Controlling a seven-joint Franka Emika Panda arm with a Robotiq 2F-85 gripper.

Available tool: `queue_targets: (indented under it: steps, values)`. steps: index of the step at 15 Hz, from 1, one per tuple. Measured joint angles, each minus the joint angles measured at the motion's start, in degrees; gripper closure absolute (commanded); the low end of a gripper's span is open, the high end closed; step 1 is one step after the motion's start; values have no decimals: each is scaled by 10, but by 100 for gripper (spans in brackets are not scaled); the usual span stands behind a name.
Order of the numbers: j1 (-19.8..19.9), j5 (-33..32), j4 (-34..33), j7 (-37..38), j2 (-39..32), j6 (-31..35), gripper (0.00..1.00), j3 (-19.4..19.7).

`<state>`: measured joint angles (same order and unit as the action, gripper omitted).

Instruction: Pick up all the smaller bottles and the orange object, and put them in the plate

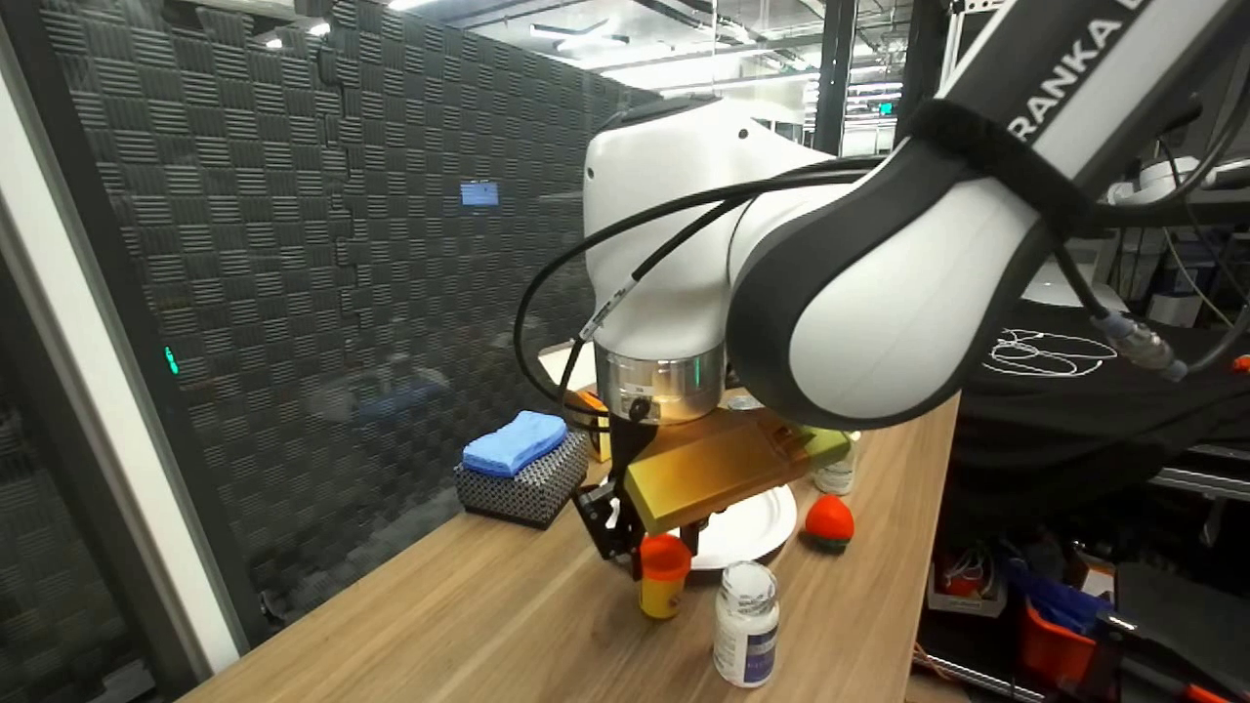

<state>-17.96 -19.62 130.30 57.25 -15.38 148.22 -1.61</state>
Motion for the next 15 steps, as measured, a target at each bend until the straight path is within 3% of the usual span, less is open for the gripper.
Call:
queue_targets:
  steps: [7, 15]
  values:
    - [7, -4, 34, 26, 49, 2, 72, 7]
    - [42, -5, 41, 47, 51, 10, 72, 22]
